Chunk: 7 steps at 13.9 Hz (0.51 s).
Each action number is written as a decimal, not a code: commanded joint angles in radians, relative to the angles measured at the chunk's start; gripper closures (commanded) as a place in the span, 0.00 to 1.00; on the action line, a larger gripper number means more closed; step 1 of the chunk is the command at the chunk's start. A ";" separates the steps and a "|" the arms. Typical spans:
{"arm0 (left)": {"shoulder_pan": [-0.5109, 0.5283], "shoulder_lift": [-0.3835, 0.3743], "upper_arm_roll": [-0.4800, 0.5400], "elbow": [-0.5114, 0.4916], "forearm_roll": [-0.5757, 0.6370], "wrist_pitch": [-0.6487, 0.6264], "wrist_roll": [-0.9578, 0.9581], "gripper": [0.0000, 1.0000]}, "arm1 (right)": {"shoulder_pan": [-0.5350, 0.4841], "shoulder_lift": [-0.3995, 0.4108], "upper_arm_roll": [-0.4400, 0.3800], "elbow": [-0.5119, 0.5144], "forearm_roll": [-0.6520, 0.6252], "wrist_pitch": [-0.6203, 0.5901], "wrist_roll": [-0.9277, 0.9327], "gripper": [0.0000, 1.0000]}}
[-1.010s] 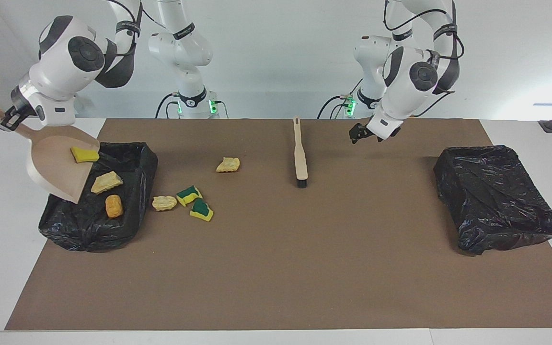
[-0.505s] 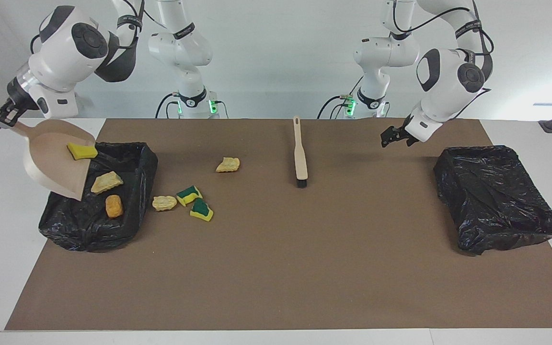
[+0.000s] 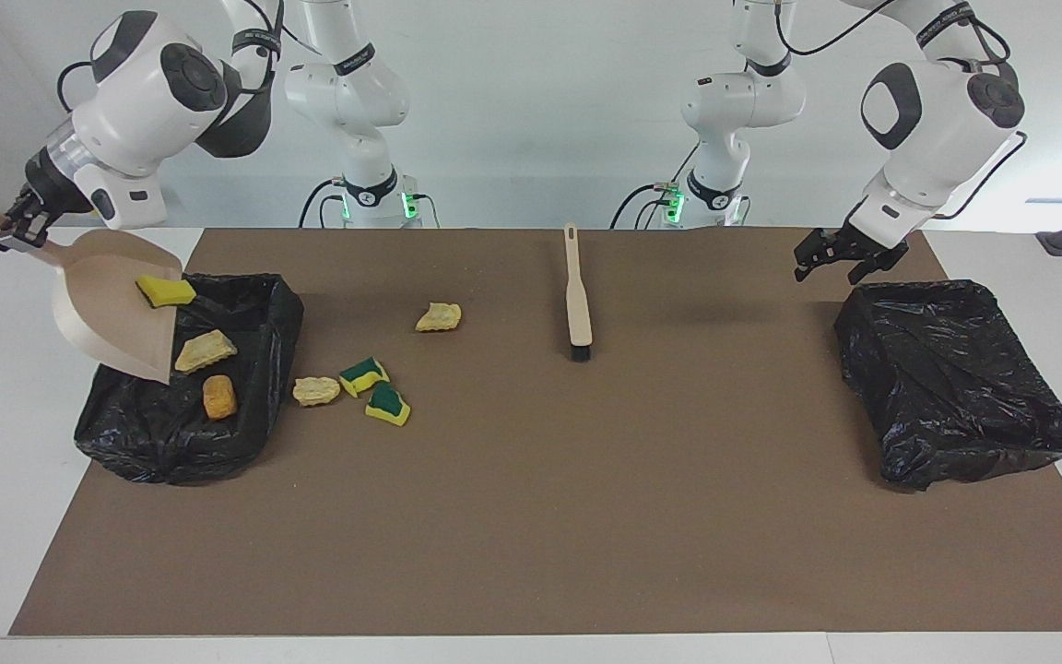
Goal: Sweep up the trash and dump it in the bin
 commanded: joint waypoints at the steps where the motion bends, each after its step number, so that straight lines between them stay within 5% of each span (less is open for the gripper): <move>1: 0.007 0.001 -0.014 0.074 0.068 -0.016 0.015 0.00 | -0.018 -0.020 0.004 -0.026 -0.040 0.035 -0.008 1.00; 7: 0.001 -0.005 -0.020 0.263 0.068 -0.184 -0.038 0.00 | -0.013 -0.014 0.005 -0.034 -0.096 0.078 -0.036 1.00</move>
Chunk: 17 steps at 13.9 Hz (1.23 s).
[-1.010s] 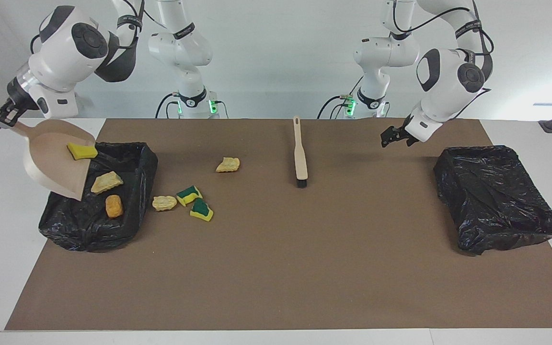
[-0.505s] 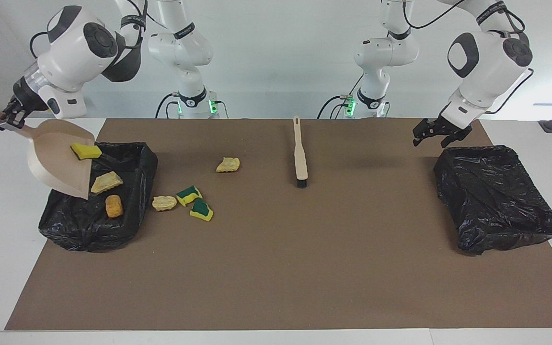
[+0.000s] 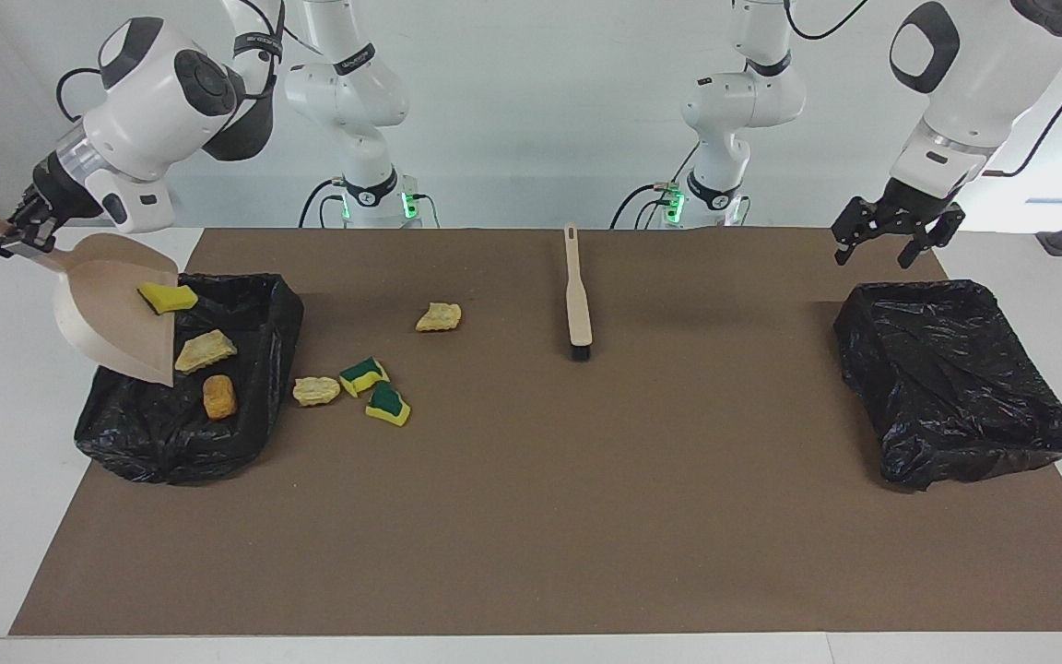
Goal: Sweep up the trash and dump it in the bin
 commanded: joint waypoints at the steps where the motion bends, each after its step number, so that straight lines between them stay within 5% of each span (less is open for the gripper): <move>1: -0.003 -0.006 -0.013 0.064 0.020 -0.107 -0.065 0.00 | -0.001 -0.017 0.006 -0.001 -0.088 0.026 -0.045 1.00; 10: -0.003 -0.006 -0.050 0.123 0.012 -0.149 -0.140 0.00 | 0.021 -0.010 0.006 0.026 -0.069 0.029 -0.058 1.00; 17: -0.005 -0.014 -0.055 0.144 0.011 -0.249 -0.177 0.00 | 0.030 -0.024 0.002 0.049 0.449 -0.099 -0.040 1.00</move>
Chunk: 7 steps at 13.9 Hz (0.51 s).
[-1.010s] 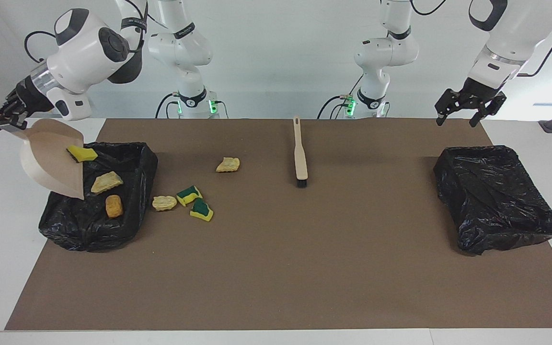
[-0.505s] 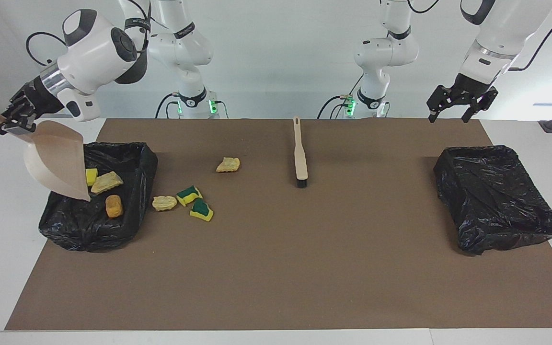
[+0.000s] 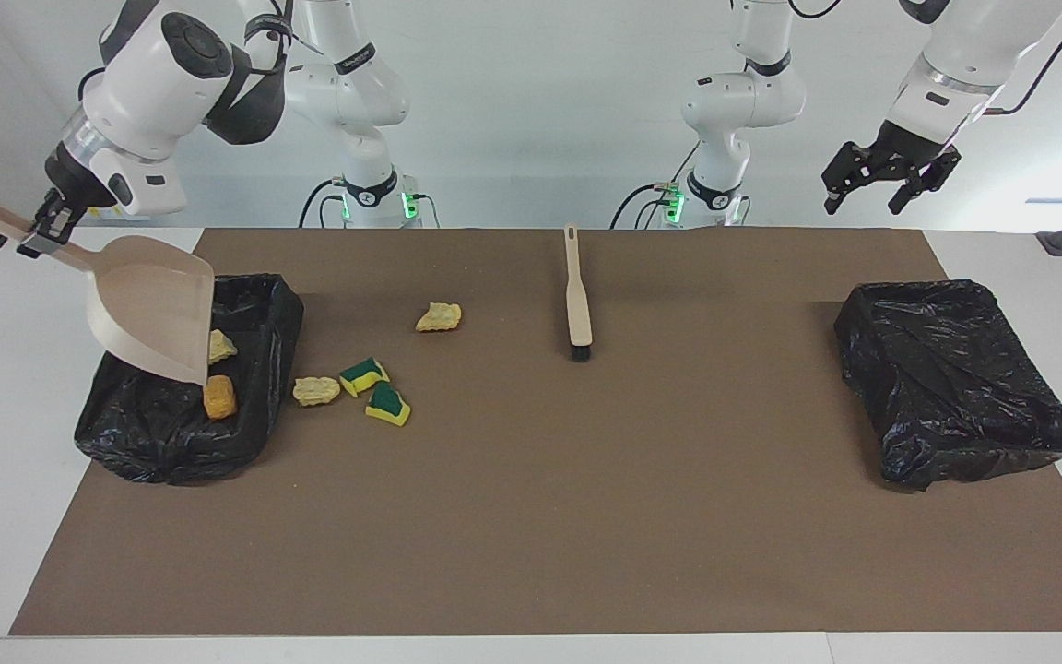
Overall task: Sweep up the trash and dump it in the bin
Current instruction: 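Lift the emptied dustpan back over the table with the right gripper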
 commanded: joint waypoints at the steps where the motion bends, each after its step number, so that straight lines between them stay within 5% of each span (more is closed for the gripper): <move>1: -0.004 -0.003 -0.001 0.014 0.011 -0.011 -0.055 0.00 | -0.005 -0.009 0.002 0.005 0.221 -0.064 -0.003 1.00; 7: -0.005 -0.012 -0.001 0.001 0.011 0.013 -0.058 0.00 | 0.064 -0.047 0.028 -0.032 0.520 -0.188 0.294 1.00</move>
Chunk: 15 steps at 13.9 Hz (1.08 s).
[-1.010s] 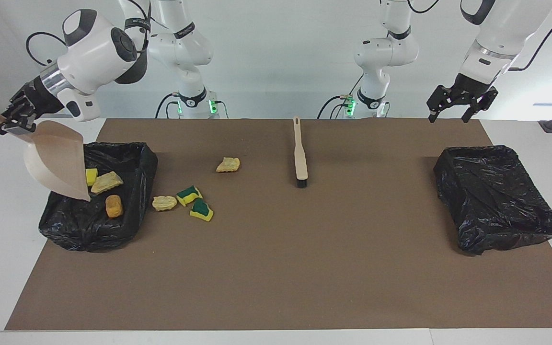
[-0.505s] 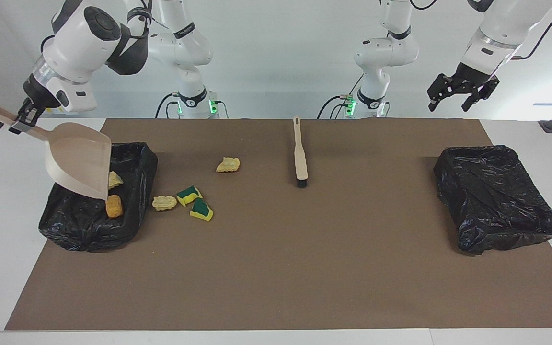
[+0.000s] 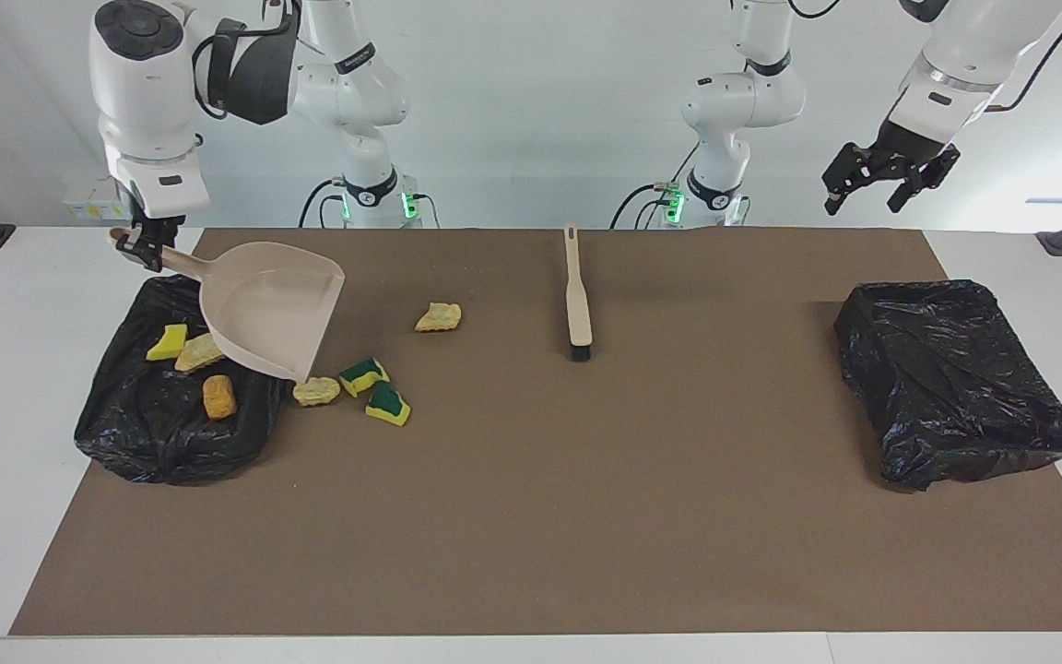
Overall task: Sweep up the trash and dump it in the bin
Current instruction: 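Lift the emptied dustpan back over the table with the right gripper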
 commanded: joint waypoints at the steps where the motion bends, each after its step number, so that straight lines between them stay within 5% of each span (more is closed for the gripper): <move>1: -0.005 -0.012 -0.001 -0.004 0.011 0.004 -0.014 0.00 | 0.064 -0.029 0.013 -0.037 0.062 -0.023 0.186 1.00; 15: -0.005 -0.012 -0.001 -0.005 0.011 -0.001 -0.013 0.00 | 0.365 0.214 0.013 0.037 0.298 0.075 1.412 1.00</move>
